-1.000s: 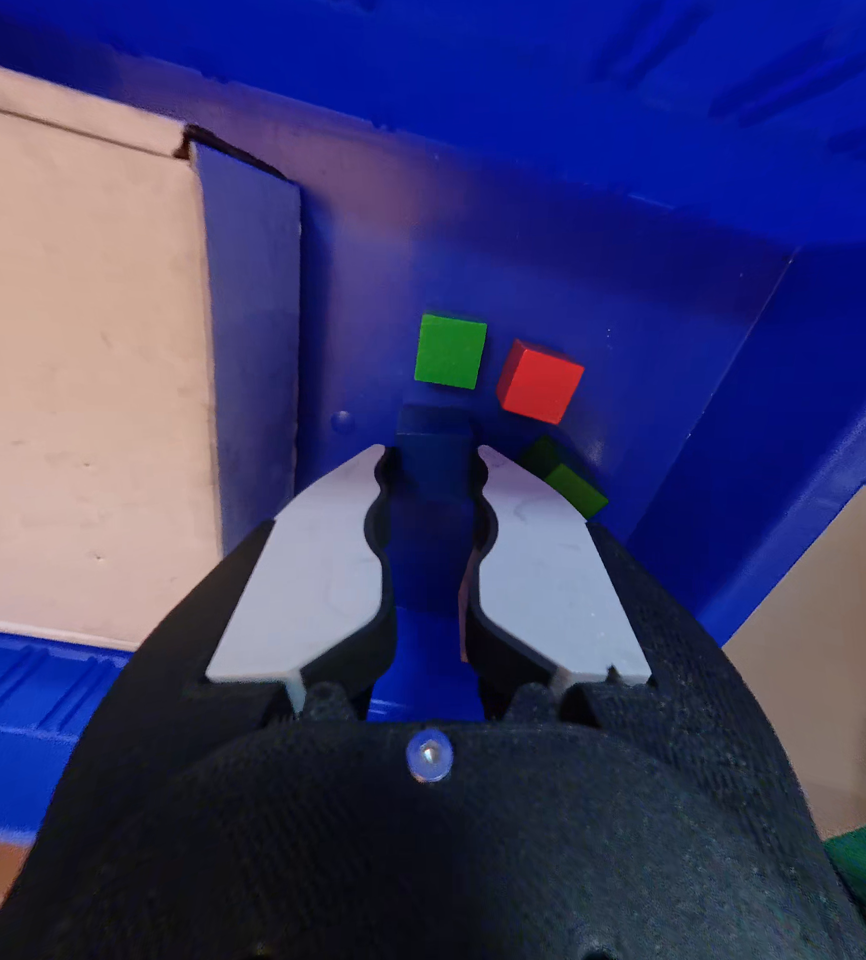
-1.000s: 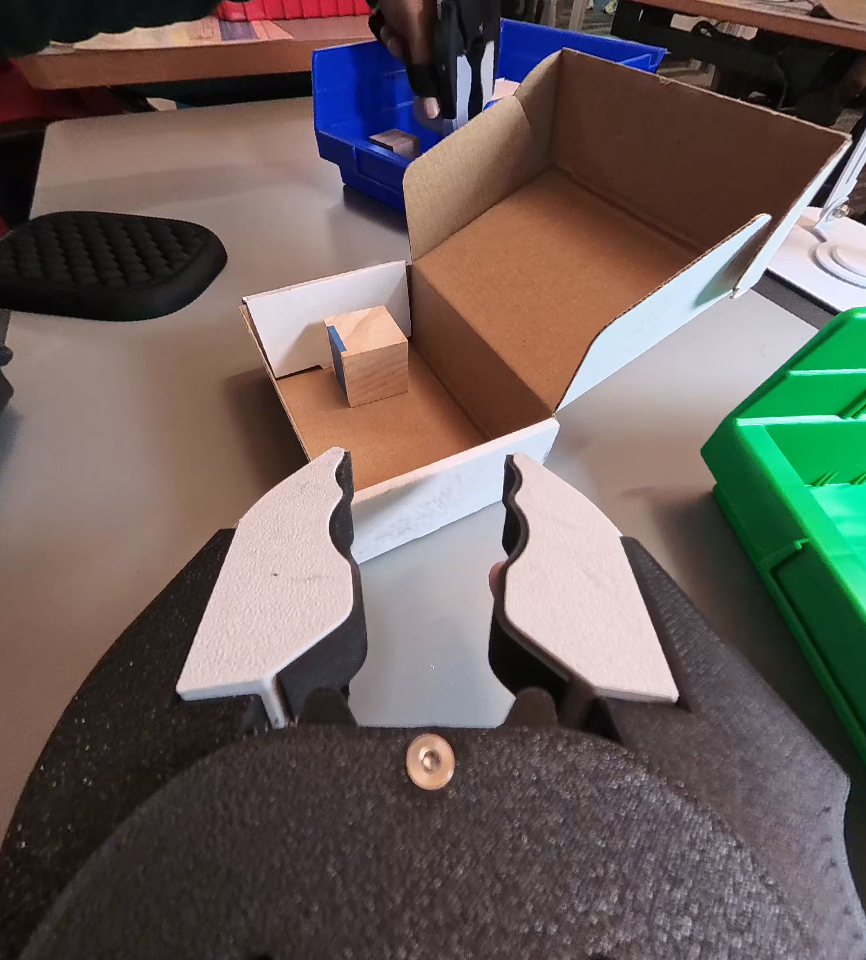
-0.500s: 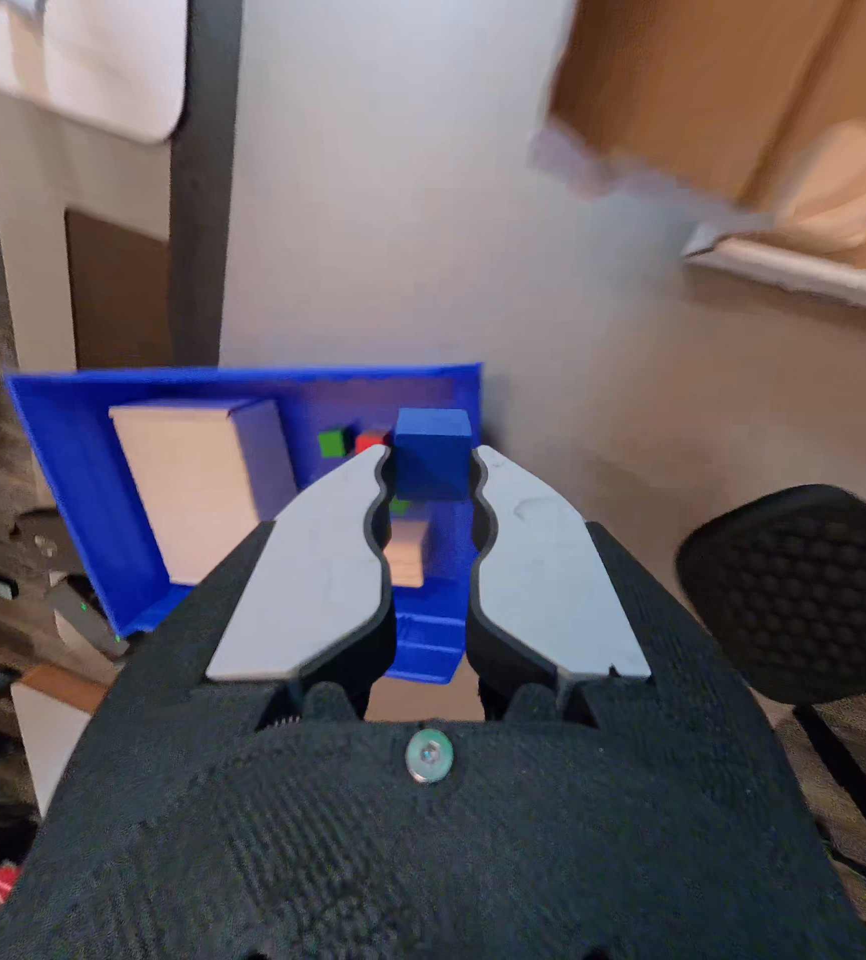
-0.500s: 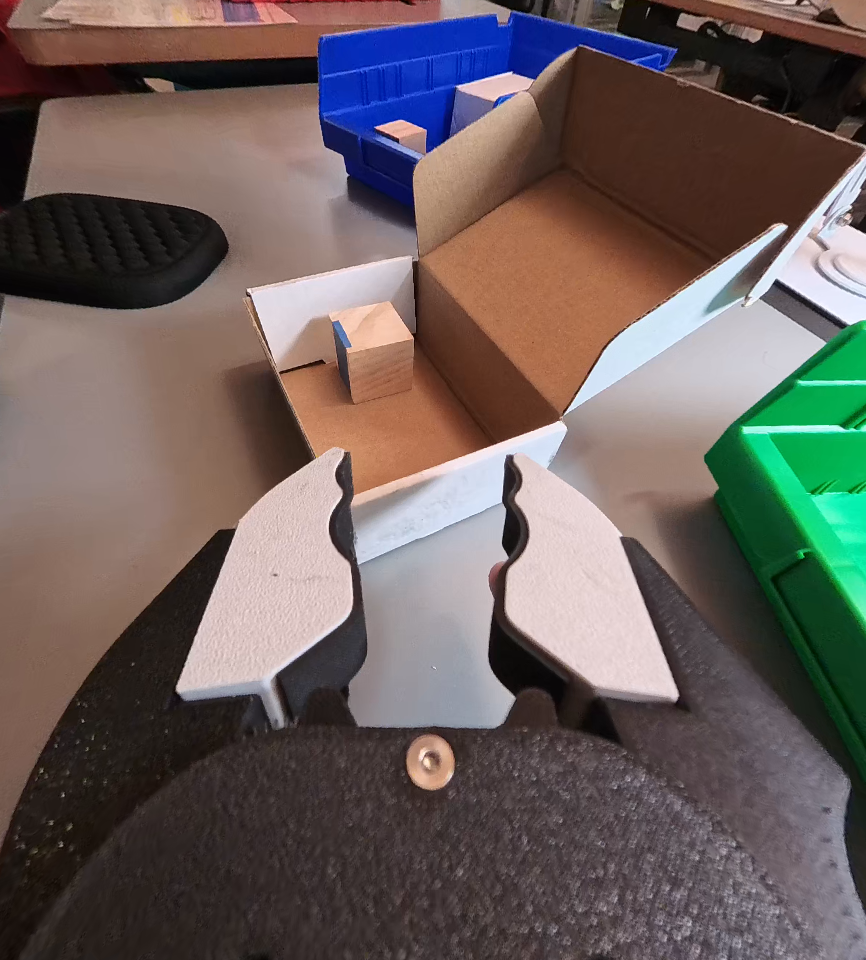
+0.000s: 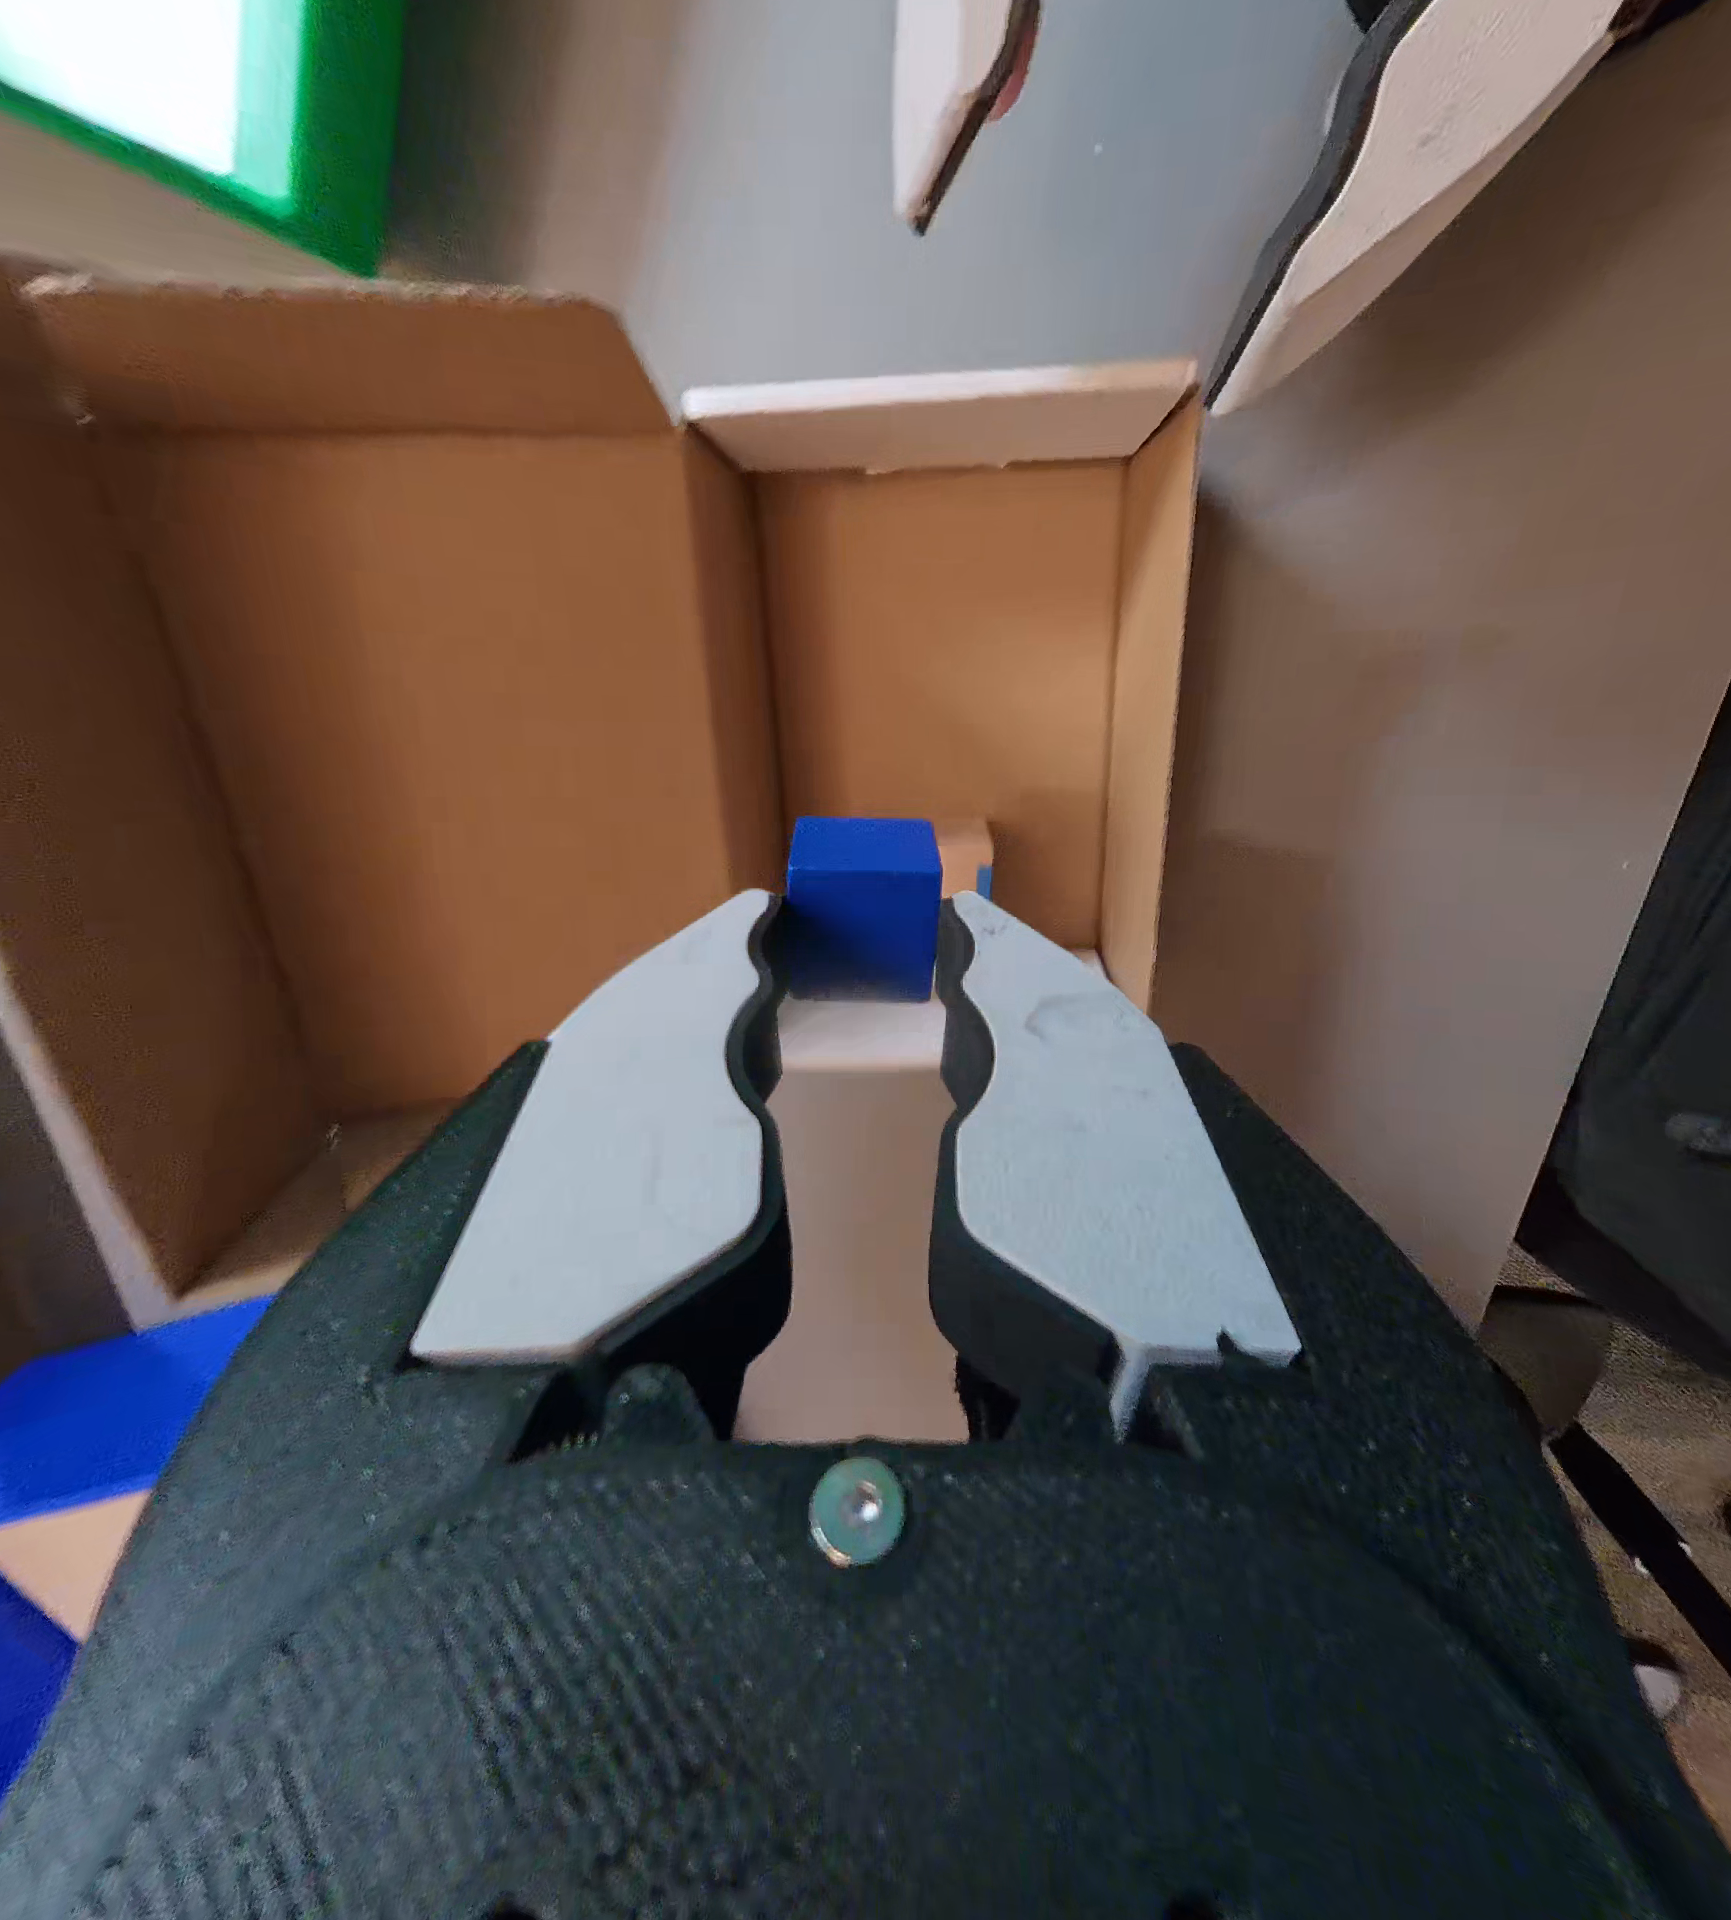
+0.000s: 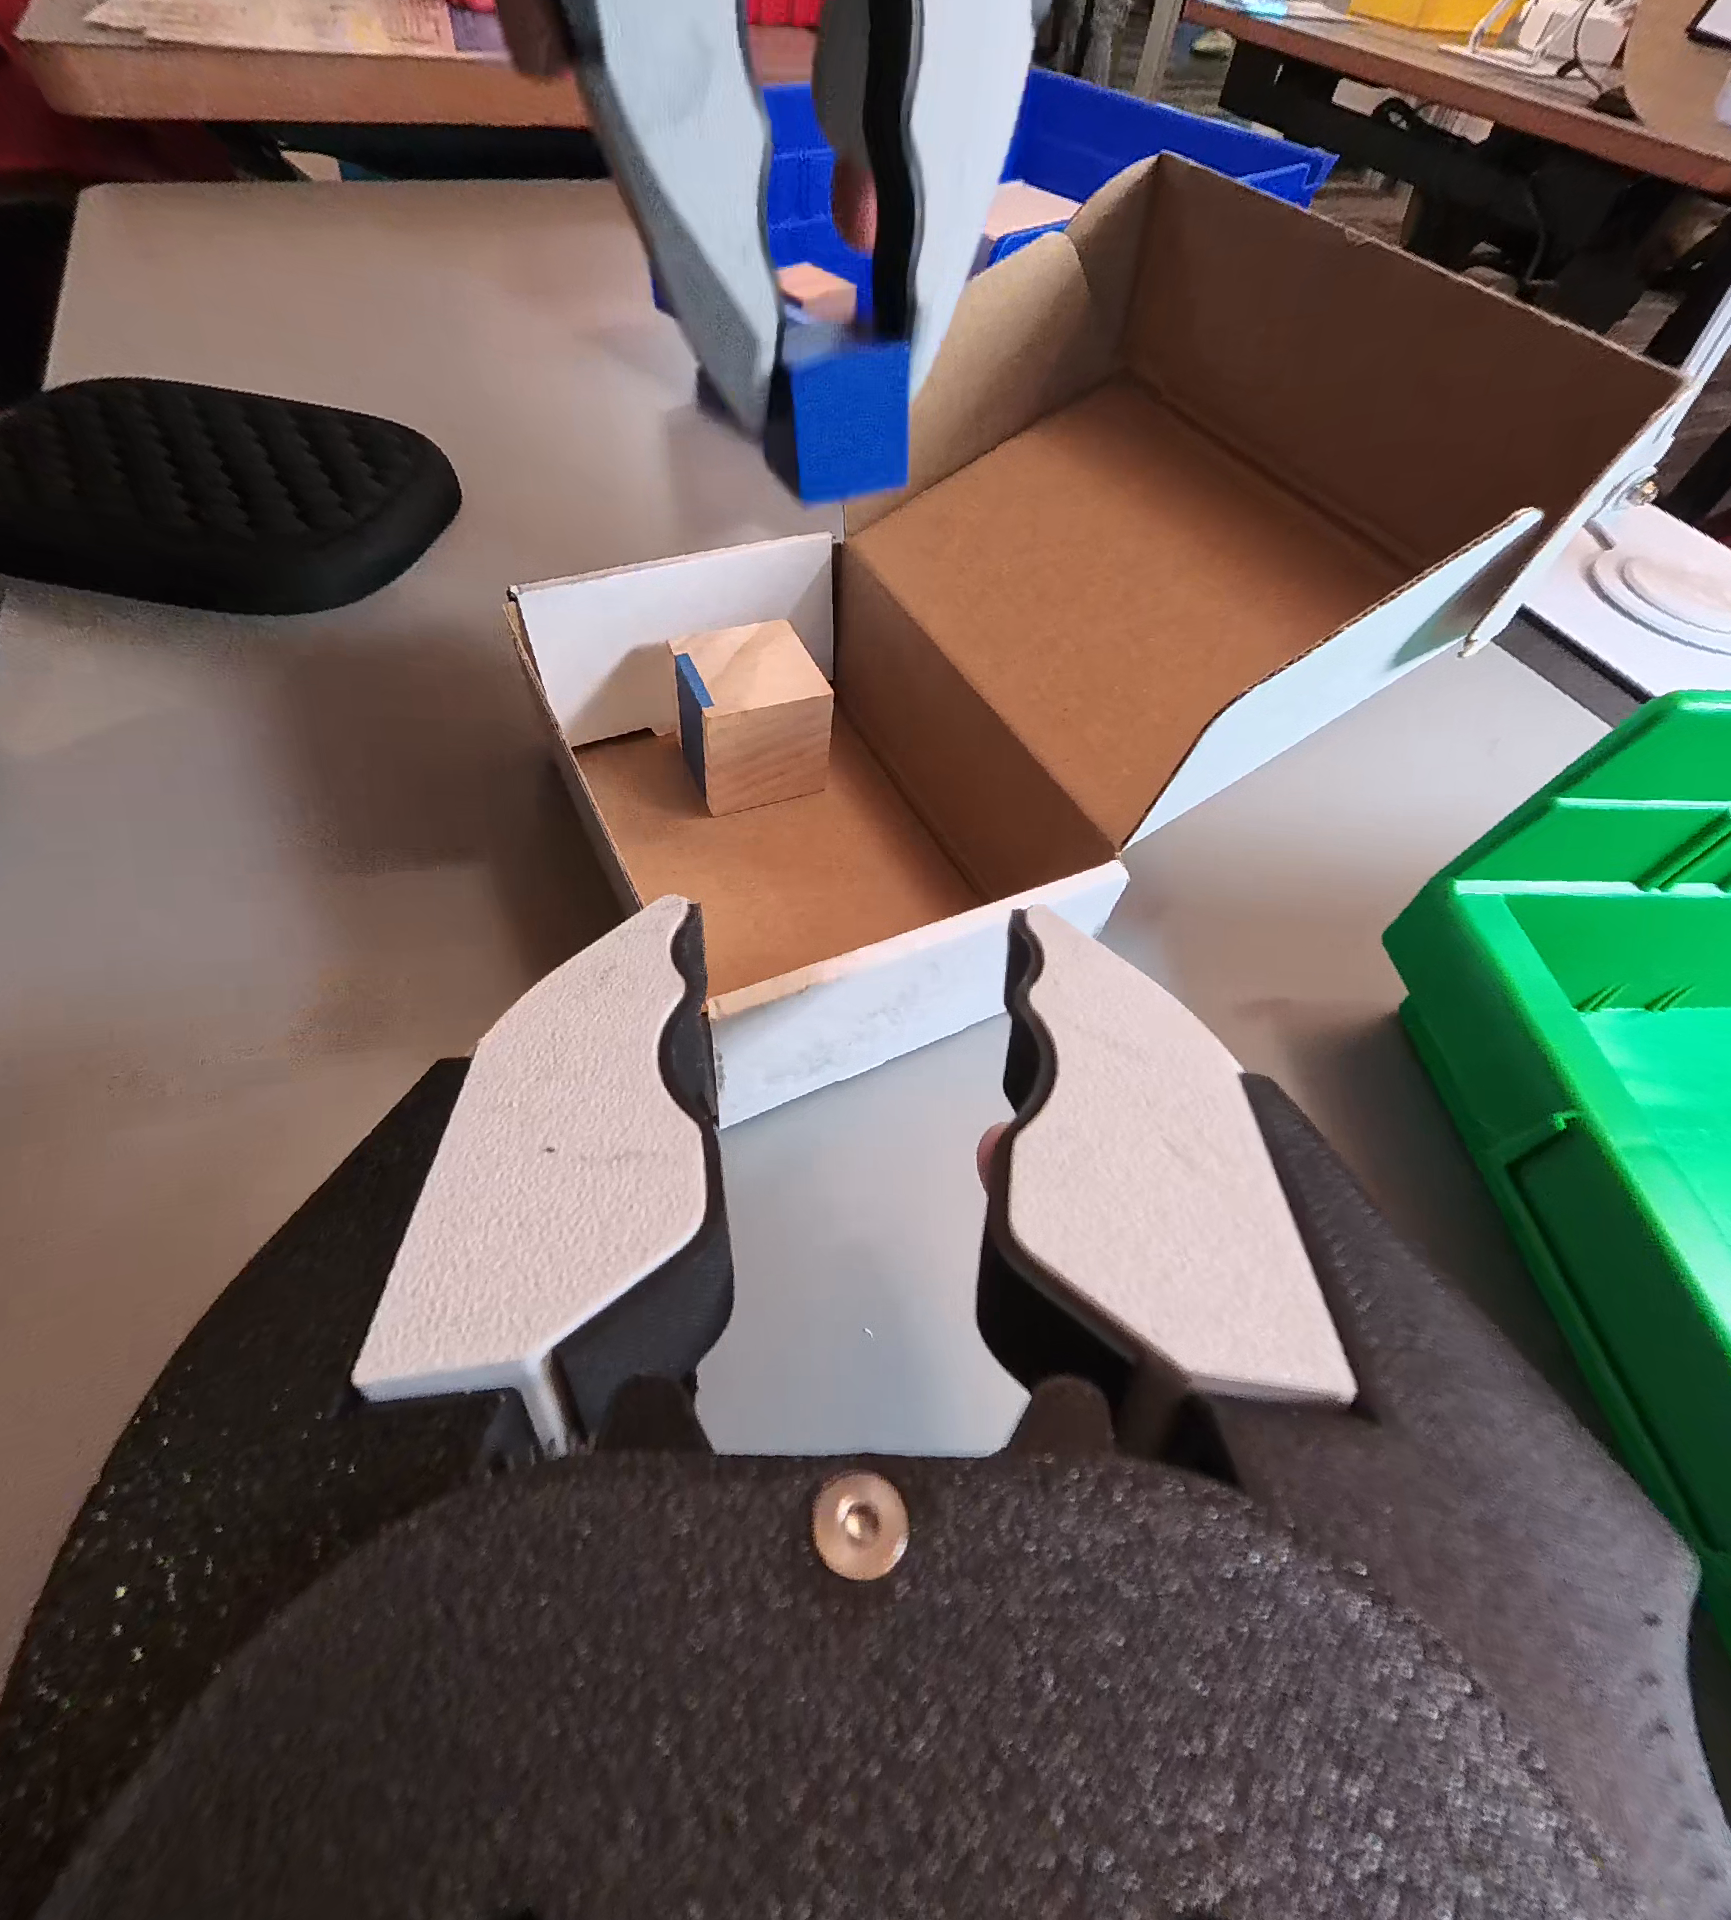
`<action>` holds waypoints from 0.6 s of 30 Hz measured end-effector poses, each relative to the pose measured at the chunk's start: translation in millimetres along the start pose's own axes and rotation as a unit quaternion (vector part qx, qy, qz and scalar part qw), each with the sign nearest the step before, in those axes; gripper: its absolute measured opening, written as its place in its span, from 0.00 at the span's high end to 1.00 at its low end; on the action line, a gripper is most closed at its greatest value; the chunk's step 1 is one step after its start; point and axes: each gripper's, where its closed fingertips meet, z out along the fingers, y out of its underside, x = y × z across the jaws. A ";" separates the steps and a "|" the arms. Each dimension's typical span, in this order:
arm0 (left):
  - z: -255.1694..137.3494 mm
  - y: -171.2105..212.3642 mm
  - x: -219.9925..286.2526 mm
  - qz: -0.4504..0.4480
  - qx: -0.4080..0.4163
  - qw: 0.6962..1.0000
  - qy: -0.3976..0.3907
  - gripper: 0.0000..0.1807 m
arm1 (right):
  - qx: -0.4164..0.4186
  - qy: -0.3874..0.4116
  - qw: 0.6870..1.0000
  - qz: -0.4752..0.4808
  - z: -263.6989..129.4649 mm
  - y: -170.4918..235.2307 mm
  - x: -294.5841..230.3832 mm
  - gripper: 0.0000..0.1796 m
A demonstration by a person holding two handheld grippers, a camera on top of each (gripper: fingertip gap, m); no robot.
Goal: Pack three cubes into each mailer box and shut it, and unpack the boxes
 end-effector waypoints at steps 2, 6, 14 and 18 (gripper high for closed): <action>13.8 -6.0 4.9 0.006 -0.006 1.000 0.007 0.85 | 0.002 0.002 1.000 -0.001 -1.2 -0.9 0.7 0.69; 35.8 -13.2 10.5 0.007 -0.008 1.000 0.019 0.85 | 0.004 0.003 1.000 -0.001 -2.8 -1.6 1.4 0.69; 67.9 -9.4 14.0 0.002 -0.021 0.999 0.028 0.85 | 0.006 0.005 1.000 -0.002 -4.5 -2.1 2.2 0.69; 79.6 -5.0 14.6 0.001 -0.037 0.999 0.023 0.85 | 0.003 0.005 1.000 -0.003 -3.9 -1.0 2.0 0.69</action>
